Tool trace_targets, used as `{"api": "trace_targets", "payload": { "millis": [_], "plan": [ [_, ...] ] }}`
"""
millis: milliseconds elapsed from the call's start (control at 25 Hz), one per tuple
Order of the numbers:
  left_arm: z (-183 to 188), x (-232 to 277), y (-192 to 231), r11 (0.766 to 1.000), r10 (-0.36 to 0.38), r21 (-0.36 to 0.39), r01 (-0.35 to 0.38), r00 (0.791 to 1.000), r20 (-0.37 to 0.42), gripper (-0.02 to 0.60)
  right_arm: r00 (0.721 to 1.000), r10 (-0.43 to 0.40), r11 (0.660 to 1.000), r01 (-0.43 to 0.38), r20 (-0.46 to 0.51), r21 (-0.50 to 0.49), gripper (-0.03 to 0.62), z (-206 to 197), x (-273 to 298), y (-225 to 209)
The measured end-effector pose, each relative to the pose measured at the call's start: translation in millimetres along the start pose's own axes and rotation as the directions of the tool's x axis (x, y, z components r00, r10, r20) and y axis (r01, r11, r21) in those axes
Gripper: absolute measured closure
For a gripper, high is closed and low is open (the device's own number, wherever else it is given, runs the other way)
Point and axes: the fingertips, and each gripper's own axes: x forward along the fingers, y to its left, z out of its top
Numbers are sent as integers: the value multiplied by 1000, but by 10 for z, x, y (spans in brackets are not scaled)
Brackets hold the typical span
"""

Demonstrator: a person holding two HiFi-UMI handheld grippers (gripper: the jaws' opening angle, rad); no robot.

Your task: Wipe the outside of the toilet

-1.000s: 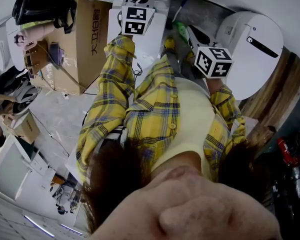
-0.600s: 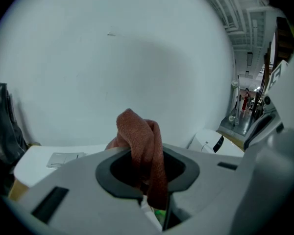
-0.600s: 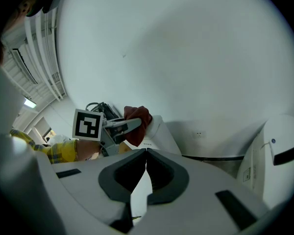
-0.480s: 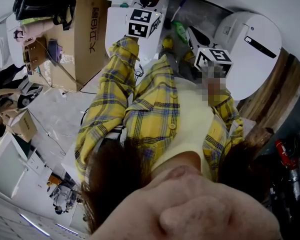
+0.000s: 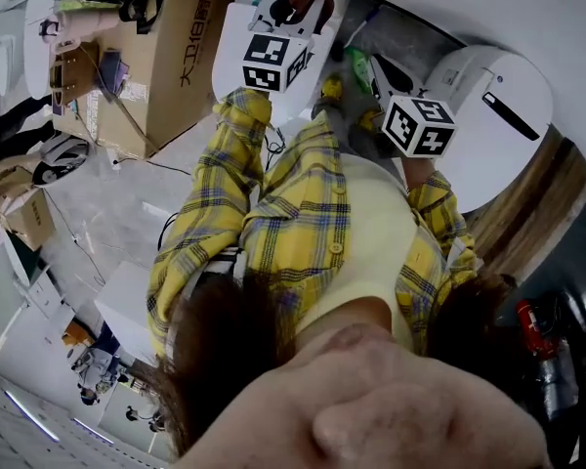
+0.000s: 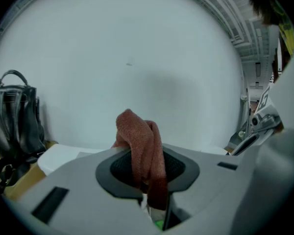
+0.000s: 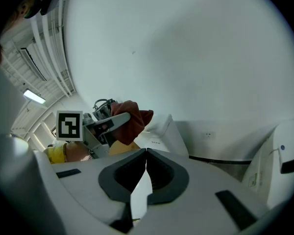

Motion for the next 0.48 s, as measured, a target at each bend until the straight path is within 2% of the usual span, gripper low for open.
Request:
{"api": "trace_targets", "payload": {
  "millis": [240,480],
  "plan": [
    [103,-494,431,988,151,-45,-149,986,72,485,997,65,997,-67,-38,-49,568,2,169,199],
    [43,-947,893,947,317,-88,-310,945,84,485,988,123,987,-132,-91,-92,568,-23,331,390]
  ]
}}
